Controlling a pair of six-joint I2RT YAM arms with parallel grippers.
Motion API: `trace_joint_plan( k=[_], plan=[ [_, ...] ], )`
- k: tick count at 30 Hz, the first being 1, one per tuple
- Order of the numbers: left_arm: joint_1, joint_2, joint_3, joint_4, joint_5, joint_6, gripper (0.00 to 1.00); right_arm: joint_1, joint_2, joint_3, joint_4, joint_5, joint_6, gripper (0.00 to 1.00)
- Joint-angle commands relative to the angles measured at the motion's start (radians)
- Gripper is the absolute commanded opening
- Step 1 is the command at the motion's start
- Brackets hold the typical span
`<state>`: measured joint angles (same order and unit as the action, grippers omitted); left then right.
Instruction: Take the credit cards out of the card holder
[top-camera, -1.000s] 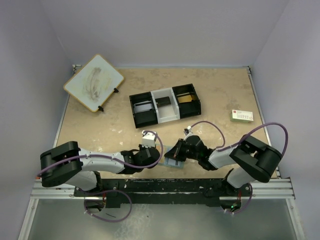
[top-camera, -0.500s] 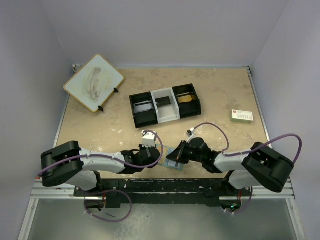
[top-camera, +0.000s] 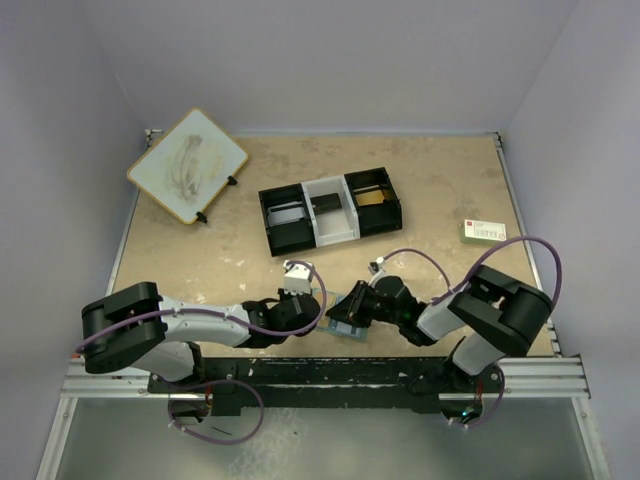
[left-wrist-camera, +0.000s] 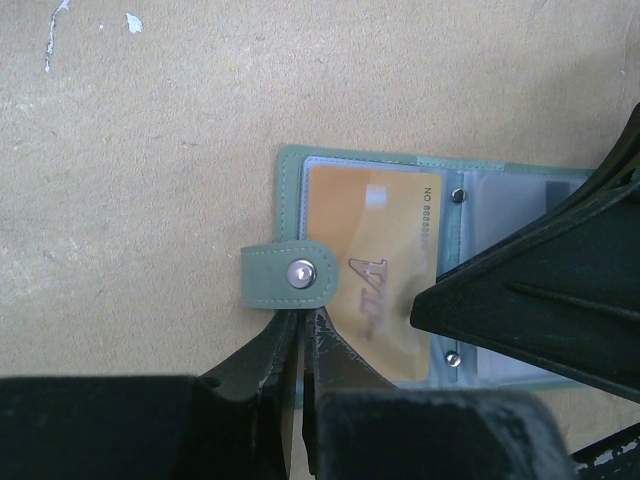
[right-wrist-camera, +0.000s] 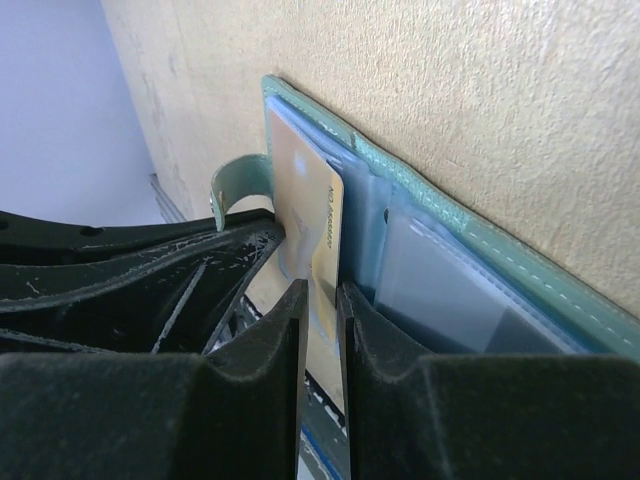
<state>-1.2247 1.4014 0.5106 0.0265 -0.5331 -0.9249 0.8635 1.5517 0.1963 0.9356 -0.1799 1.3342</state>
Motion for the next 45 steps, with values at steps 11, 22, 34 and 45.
trace_joint_plan(
  k=[11,22,34,45],
  plan=[
    [-0.018,0.006,-0.051,0.017,0.098,-0.08,0.0,0.002,0.007,-0.015,0.063,0.048,0.012,0.03],
    [-0.018,0.001,-0.043,-0.027,0.054,-0.087,0.0,-0.042,-0.185,-0.047,-0.13,0.043,-0.03,0.01],
    [-0.018,-0.019,-0.028,-0.027,0.051,-0.071,0.0,-0.057,-0.253,-0.065,-0.236,0.05,-0.06,0.03],
    [-0.019,-0.119,0.017,-0.016,0.063,-0.021,0.16,-0.057,-0.118,-0.017,-0.203,-0.009,-0.116,0.05]
  ],
)
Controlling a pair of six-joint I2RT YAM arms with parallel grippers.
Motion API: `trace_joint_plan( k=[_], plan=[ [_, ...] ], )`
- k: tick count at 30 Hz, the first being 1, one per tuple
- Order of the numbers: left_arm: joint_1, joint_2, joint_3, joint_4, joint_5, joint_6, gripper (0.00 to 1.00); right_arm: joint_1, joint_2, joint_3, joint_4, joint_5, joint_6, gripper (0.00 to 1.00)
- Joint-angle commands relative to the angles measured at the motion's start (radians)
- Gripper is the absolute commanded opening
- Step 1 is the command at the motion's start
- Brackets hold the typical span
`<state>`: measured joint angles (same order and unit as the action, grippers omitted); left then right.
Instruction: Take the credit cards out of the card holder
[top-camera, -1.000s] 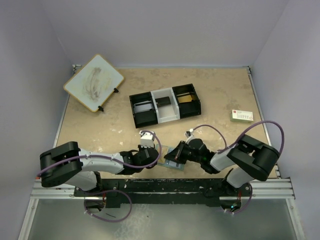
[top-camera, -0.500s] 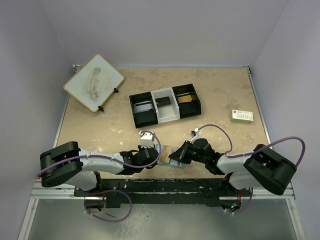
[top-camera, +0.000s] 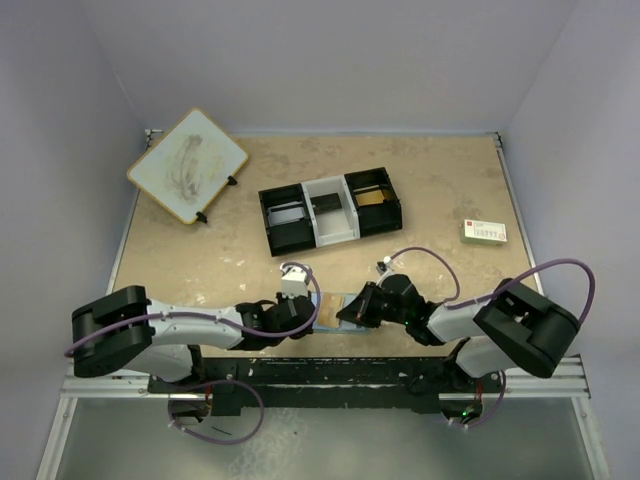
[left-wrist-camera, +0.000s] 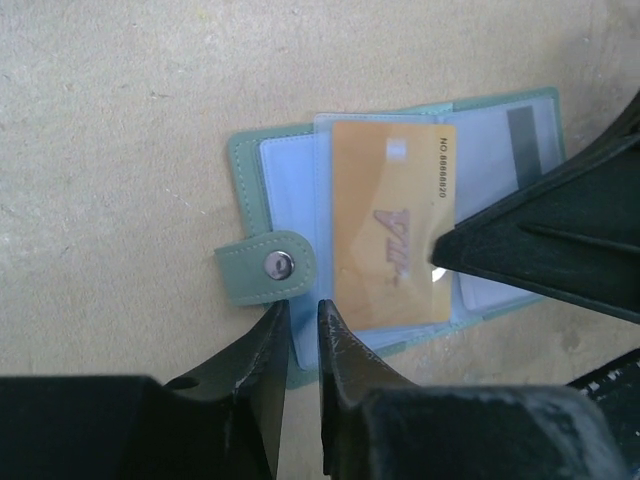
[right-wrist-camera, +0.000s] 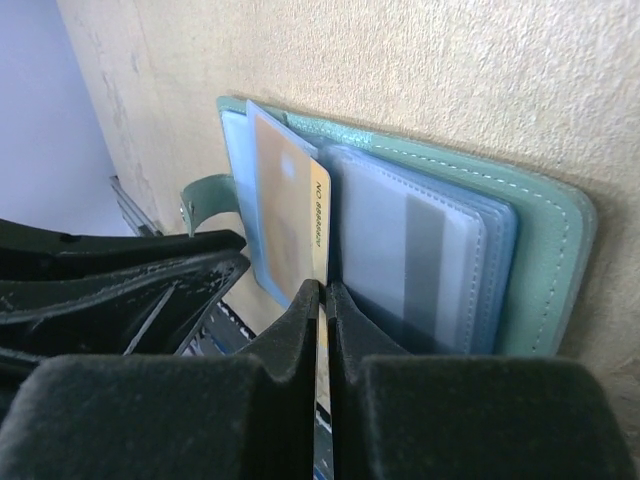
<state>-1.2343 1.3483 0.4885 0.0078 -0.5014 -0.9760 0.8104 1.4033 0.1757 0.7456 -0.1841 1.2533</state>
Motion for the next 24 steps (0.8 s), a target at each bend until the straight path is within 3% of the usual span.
trace_joint_plan(
  k=[1,9,16,24],
  plan=[
    [-0.01,-0.076,0.044,0.009,0.034,0.037,0.17,-0.005,0.039,0.005,-0.008,-0.007,-0.034,0.05],
    [-0.01,-0.028,0.11,0.059,0.06,0.104,0.24,-0.004,0.064,0.011,0.009,-0.015,-0.039,0.05],
    [-0.01,0.111,0.12,0.035,0.009,0.065,0.21,-0.005,0.034,0.015,-0.023,-0.012,-0.044,0.05],
    [-0.01,0.111,0.081,-0.038,-0.041,0.042,0.17,-0.011,-0.058,0.005,-0.086,-0.002,-0.042,0.05]
  ],
)
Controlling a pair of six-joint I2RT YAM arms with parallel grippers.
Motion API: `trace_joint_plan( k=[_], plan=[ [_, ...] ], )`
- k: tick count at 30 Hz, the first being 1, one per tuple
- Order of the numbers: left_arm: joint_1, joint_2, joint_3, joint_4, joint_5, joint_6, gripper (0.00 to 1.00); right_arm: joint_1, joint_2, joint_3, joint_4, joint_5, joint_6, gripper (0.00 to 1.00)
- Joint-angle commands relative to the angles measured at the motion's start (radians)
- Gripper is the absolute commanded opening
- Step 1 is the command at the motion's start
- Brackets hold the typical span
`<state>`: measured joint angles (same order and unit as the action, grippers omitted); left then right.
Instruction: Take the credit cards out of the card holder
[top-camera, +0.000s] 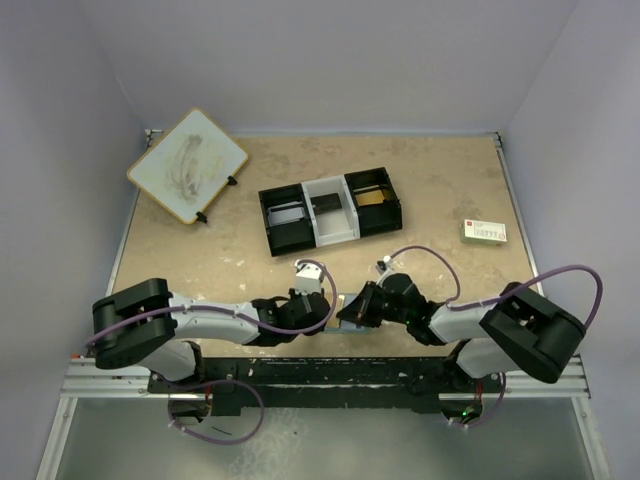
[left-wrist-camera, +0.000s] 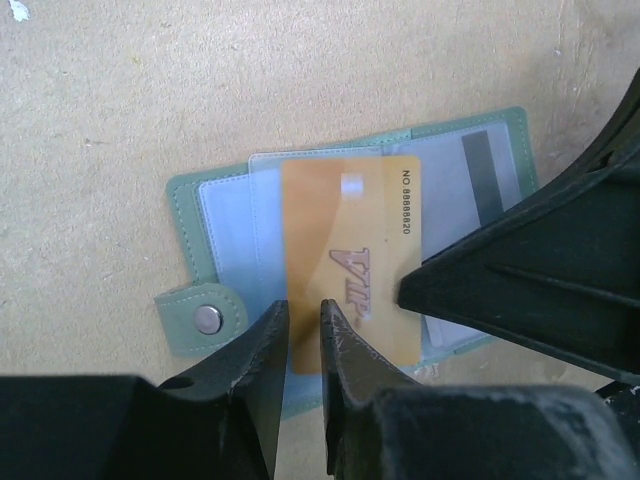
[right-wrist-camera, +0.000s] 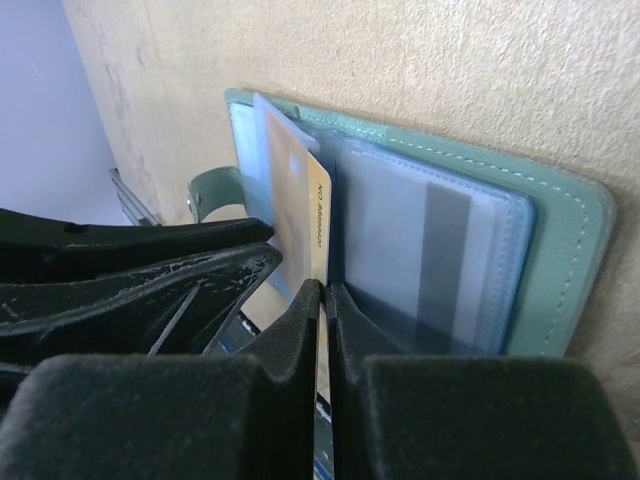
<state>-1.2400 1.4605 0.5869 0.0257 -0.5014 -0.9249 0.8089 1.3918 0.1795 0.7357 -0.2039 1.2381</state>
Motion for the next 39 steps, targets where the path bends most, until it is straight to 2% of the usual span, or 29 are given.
trace_joint_plan(
  k=[1,10,16,19,27,32,35,39],
  plan=[
    [-0.004,-0.003,-0.021,-0.069,-0.047,-0.007,0.16,-0.012,-0.06,-0.003,-0.083,0.015,-0.027,0.05],
    [-0.003,-0.018,-0.039,-0.056,-0.025,0.013,0.15,-0.04,-0.14,-0.029,-0.142,0.021,-0.03,0.07],
    [-0.004,0.014,-0.025,-0.028,0.012,0.022,0.14,-0.041,-0.142,-0.037,-0.095,0.031,-0.016,0.11],
    [-0.003,0.02,-0.019,-0.028,0.017,0.023,0.13,-0.042,-0.132,-0.025,-0.081,0.047,-0.007,0.21],
    [-0.004,0.018,-0.022,-0.033,0.021,0.019,0.12,-0.043,-0.073,-0.068,0.08,0.074,0.078,0.28],
    [-0.004,0.016,-0.028,-0.03,0.017,0.014,0.11,-0.045,-0.042,-0.051,0.104,0.05,0.06,0.19],
    [-0.004,0.011,-0.03,-0.033,0.014,0.013,0.11,-0.047,-0.053,-0.053,0.111,0.044,0.047,0.06],
    [-0.004,-0.016,-0.029,-0.062,0.0,0.013,0.1,-0.068,-0.129,-0.047,-0.029,0.059,-0.007,0.02]
  ],
)
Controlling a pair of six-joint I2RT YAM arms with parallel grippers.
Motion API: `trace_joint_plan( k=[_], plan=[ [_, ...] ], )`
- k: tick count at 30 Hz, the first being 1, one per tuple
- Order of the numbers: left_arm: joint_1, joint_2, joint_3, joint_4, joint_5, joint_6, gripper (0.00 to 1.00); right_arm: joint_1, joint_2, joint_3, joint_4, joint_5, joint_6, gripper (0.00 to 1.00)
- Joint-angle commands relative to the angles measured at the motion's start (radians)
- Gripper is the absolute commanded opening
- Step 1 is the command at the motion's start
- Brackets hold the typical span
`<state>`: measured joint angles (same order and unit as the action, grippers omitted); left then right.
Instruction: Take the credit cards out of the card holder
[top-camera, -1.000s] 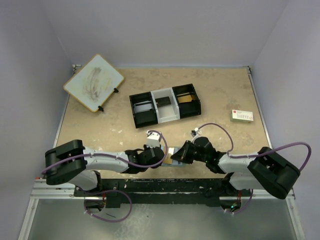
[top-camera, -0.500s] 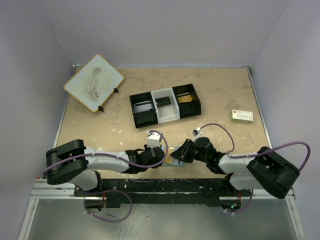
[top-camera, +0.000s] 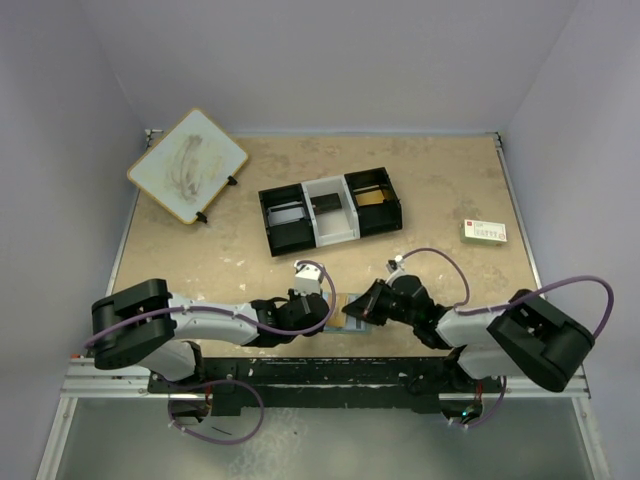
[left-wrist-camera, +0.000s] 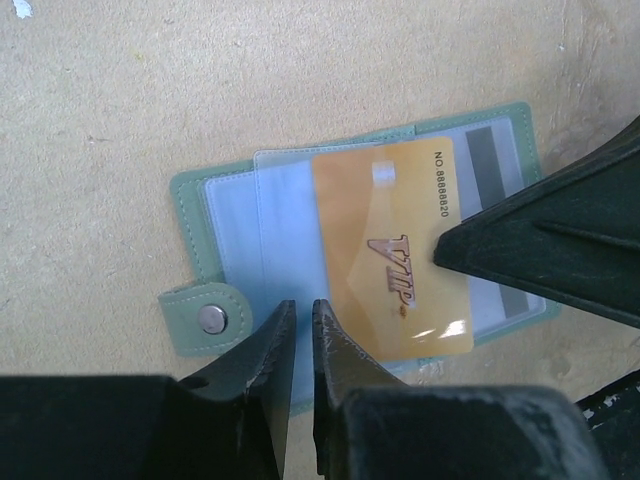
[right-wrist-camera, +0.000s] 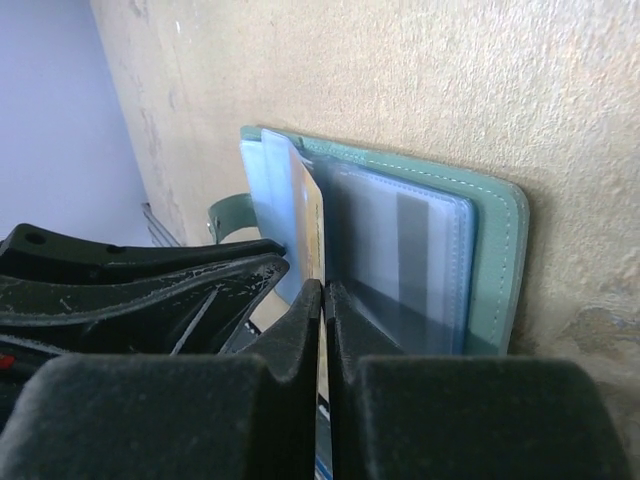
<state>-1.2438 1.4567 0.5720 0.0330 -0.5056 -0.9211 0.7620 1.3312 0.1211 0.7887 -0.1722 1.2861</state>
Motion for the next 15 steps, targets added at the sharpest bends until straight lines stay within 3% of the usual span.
trace_joint_plan(
  k=[1,8,15],
  plan=[
    [0.0,-0.022,-0.018,-0.071,0.002,0.008,0.1,-0.025,-0.088,0.005,-0.094,0.023,-0.067,0.02],
    [0.0,-0.061,-0.011,-0.071,-0.005,0.011,0.1,-0.033,-0.126,-0.004,-0.16,-0.012,-0.114,0.03],
    [-0.002,-0.108,0.031,0.002,0.045,0.051,0.19,-0.033,-0.096,0.008,-0.139,0.001,-0.105,0.03]
  ],
)
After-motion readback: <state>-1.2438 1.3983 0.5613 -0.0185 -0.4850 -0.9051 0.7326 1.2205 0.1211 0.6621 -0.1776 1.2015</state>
